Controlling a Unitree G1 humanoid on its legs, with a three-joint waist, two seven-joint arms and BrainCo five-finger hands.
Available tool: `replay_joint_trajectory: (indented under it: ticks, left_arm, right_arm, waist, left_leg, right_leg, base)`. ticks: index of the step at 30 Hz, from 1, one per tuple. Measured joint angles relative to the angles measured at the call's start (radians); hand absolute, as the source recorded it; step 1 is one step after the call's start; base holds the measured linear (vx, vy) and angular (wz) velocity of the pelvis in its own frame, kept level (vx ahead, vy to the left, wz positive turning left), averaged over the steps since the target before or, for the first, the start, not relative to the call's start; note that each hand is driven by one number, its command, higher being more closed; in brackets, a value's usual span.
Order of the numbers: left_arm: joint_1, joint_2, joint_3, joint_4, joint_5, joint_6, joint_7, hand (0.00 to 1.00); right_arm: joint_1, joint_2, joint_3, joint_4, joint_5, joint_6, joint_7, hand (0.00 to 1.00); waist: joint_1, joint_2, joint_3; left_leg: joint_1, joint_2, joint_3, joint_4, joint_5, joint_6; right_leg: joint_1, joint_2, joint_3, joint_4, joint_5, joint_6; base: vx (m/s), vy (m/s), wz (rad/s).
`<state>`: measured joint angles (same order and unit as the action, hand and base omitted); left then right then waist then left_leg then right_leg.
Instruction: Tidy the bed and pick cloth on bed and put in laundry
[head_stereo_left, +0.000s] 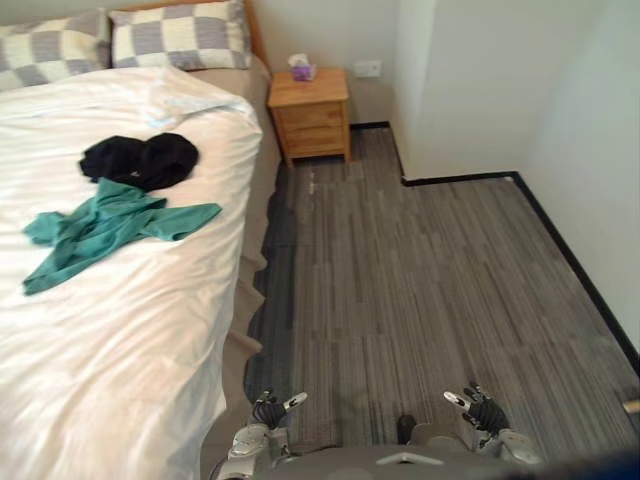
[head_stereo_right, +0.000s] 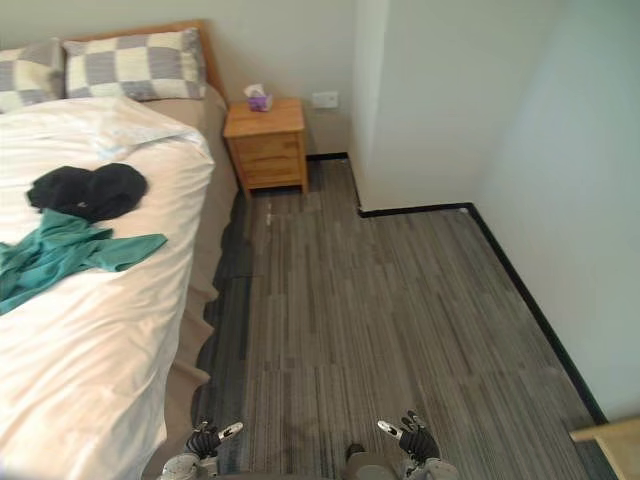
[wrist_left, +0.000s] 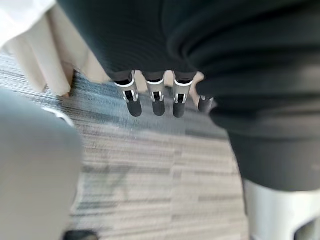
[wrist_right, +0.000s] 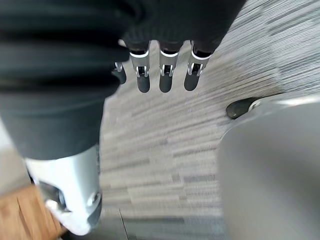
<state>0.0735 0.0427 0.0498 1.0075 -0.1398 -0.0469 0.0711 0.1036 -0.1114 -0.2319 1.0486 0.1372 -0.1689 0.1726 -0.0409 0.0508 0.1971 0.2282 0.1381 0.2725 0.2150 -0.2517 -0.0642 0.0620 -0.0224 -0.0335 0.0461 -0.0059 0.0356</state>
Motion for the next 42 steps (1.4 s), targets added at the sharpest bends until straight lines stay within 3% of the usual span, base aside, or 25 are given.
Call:
replay_joint_trajectory:
  ticks: [5, 6, 10, 19, 23, 26, 27, 28, 29, 30, 31, 35, 37, 38, 39, 40, 41, 42]
  left_arm:
    - [0.001, 0.014, 0.003, 0.008, -0.047, 0.046, 0.001, 0.00]
    - [-0.015, 0.007, 0.032, 0.054, -0.067, 0.060, 0.000, 0.00]
    - [-0.015, 0.008, 0.031, 0.055, -0.067, 0.060, 0.000, 0.00]
    - [-0.016, 0.017, 0.019, 0.053, -0.157, 0.061, -0.029, 0.00]
    - [-0.017, 0.028, 0.000, 0.027, -0.195, 0.060, -0.020, 0.00]
    - [-0.019, 0.030, 0.003, -0.011, -0.207, 0.057, 0.006, 0.00]
    - [-0.020, 0.031, 0.006, -0.024, -0.211, 0.055, 0.015, 0.00]
    - [-0.019, 0.032, 0.010, -0.033, -0.212, 0.051, 0.018, 0.00]
    - [-0.016, 0.043, 0.013, -0.035, -0.208, 0.039, 0.020, 0.00]
    - [-0.016, 0.040, 0.014, -0.035, -0.201, 0.036, 0.020, 0.00]
    - [-0.015, 0.030, 0.030, -0.037, -0.185, 0.031, 0.019, 0.00]
    - [-0.013, 0.017, 0.062, -0.053, -0.160, 0.019, 0.015, 0.00]
    - [-0.012, 0.002, 0.071, -0.061, -0.145, 0.020, 0.012, 0.00]
    - [-0.008, -0.021, 0.080, -0.064, -0.144, 0.020, 0.003, 0.00]
    - [-0.003, -0.017, 0.081, -0.063, -0.143, 0.016, -0.001, 0.00]
    - [-0.003, -0.012, 0.080, -0.063, -0.143, 0.014, -0.004, 0.00]
    - [-0.003, 0.009, 0.082, -0.077, -0.143, 0.009, -0.012, 0.00]
    - [-0.009, 0.021, 0.086, -0.076, -0.141, -0.002, -0.021, 0.00]
  right_arm:
    - [0.056, 0.029, -0.038, 0.009, 0.103, 0.009, 0.021, 0.00]
    - [0.067, 0.026, -0.014, 0.010, 0.116, 0.024, 0.099, 0.00]
    - [0.067, 0.026, -0.014, 0.010, 0.116, 0.024, 0.099, 0.00]
    - [0.065, 0.020, -0.009, 0.006, 0.158, 0.039, 0.045, 0.00]
    - [0.054, 0.014, 0.006, 0.007, 0.163, 0.047, -0.005, 0.00]
    - [0.012, -0.007, 0.026, 0.005, 0.152, 0.043, -0.024, 0.00]
    - [0.011, -0.018, 0.044, 0.005, 0.152, 0.042, -0.022, 0.00]
    - [0.011, -0.020, 0.048, 0.005, 0.152, 0.042, -0.022, 0.00]
    - [0.010, -0.016, 0.053, 0.002, 0.152, 0.042, -0.023, 0.00]
    - [0.012, -0.015, 0.052, 0.000, 0.153, 0.042, -0.023, 0.00]
    - [0.011, -0.020, 0.050, -0.001, 0.153, 0.042, -0.023, 0.00]
    - [0.002, -0.019, 0.049, -0.017, 0.153, 0.042, -0.022, 0.00]
    - [0.004, -0.030, 0.049, -0.043, 0.153, 0.041, -0.019, 0.00]
    - [0.003, -0.051, 0.047, -0.052, 0.153, 0.041, -0.015, 0.00]
    - [0.008, -0.057, 0.047, -0.058, 0.153, 0.042, -0.008, 0.00]
    - [0.008, -0.058, 0.046, -0.059, 0.153, 0.041, -0.006, 0.00]
    - [0.024, -0.054, 0.047, -0.053, 0.154, 0.042, -0.001, 0.00]
    - [0.028, -0.050, 0.053, -0.048, 0.154, 0.043, 0.000, 0.00]
  waist:
    - [0.007, -0.013, 0.002]
    - [0.001, -0.026, -0.005]
    - [0.001, -0.026, -0.005]
    - [0.001, -0.022, 0.000]
    - [0.003, -0.034, 0.023]
    - [0.010, -0.019, 0.064]
    - [0.010, -0.014, 0.077]
    - [0.013, -0.016, 0.082]
    - [0.023, -0.027, 0.091]
    - [0.025, -0.026, 0.091]
    - [0.025, -0.021, 0.093]
    - [0.034, -0.020, 0.100]
    - [0.033, 0.008, 0.112]
    - [0.043, 0.056, 0.118]
    - [0.053, 0.059, 0.123]
    - [0.050, 0.059, 0.127]
    - [0.047, 0.028, 0.134]
    - [0.053, 0.019, 0.149]
  left_leg:
    - [0.029, -0.005, -0.002, -0.059, -0.023, 0.001]
    - [0.067, 0.002, -0.034, -0.089, -0.005, -0.038]
    - [0.067, 0.002, -0.034, -0.090, -0.005, -0.039]
    - [0.016, -0.006, -0.054, -0.069, 0.000, -0.034]
    - [-0.045, 0.002, -0.061, 0.005, 0.019, -0.047]
    - [-0.191, 0.064, -0.004, 0.329, 0.034, -0.073]
    - [-0.243, 0.091, -0.007, 0.450, 0.079, -0.093]
    - [-0.265, 0.098, -0.011, 0.504, 0.121, -0.092]
    - [-0.291, 0.089, -0.019, 0.557, 0.153, -0.070]
    - [-0.290, 0.085, -0.026, 0.556, 0.135, -0.058]
    - [-0.292, 0.050, -0.058, 0.516, 0.062, -0.050]
    - [-0.295, -0.028, -0.092, 0.260, 0.027, -0.053]
    - [-0.279, -0.031, -0.094, 0.116, 0.029, -0.058]
    - [-0.263, -0.012, -0.080, 0.063, 0.075, -0.018]
    - [-0.266, -0.007, -0.059, 0.074, 0.075, -0.019]
    - [-0.265, -0.012, -0.056, 0.079, 0.075, -0.019]
    - [-0.263, -0.024, -0.043, 0.124, 0.061, -0.022]
    - [-0.281, -0.014, -0.024, 0.191, 0.018, -0.025]
  right_leg:
    - [0.042, 0.001, -0.011, -0.070, 0.060, 0.001]
    - [0.081, 0.019, -0.033, -0.149, 0.080, -0.005]
    - [0.081, 0.019, -0.033, -0.149, 0.080, -0.005]
    - [0.049, 0.012, -0.055, -0.148, 0.081, -0.006]
    - [0.046, -0.007, -0.092, -0.145, 0.064, -0.023]
    - [0.016, -0.005, -0.091, -0.063, 0.023, -0.049]
    - [0.021, -0.002, -0.088, -0.040, 0.009, -0.053]
    - [0.025, -0.004, -0.084, -0.028, 0.000, -0.057]
    - [0.038, -0.015, -0.070, -0.018, -0.011, -0.057]
    - [0.042, -0.017, -0.064, -0.015, -0.014, -0.059]
    - [0.052, -0.023, -0.051, -0.011, -0.019, -0.061]
    - [0.046, -0.036, -0.007, -0.007, -0.027, -0.055]
    - [0.034, -0.027, 0.009, 0.005, -0.037, -0.044]
    - [0.028, 0.009, 0.026, 0.025, -0.053, -0.043]
    - [-0.011, 0.000, -0.020, 0.204, -0.100, -0.044]
    - [-0.013, -0.006, -0.035, 0.252, -0.132, -0.040]
    - [0.007, -0.031, -0.059, 0.284, -0.205, -0.043]
    - [0.026, -0.038, -0.051, 0.268, -0.258, -0.042]
  base:
    - [-0.05, 0.082, 0.11]
    - [0.00, 0.000, 0.00]
    - [0.00, 0.000, 0.00]
    - [0.00, 0.002, 0.05]
    - [-0.01, -0.022, 0.27]
    - [-0.03, -0.062, -0.06]
    - [-0.01, -0.080, -0.09]
    - [0.04, -0.071, -0.12]
    - [0.05, -0.067, -0.11]
    - [0.10, -0.074, -0.17]
    - [0.08, -0.045, -0.16]
    - [0.07, 0.057, -0.24]
    - [0.03, 0.148, -0.37]
    - [0.12, 0.146, -0.55]
    - [0.16, 0.116, -0.46]
    - [0.21, 0.070, -0.10]
    - [0.17, 0.031, -0.05]
    - [0.15, 0.024, -0.13]
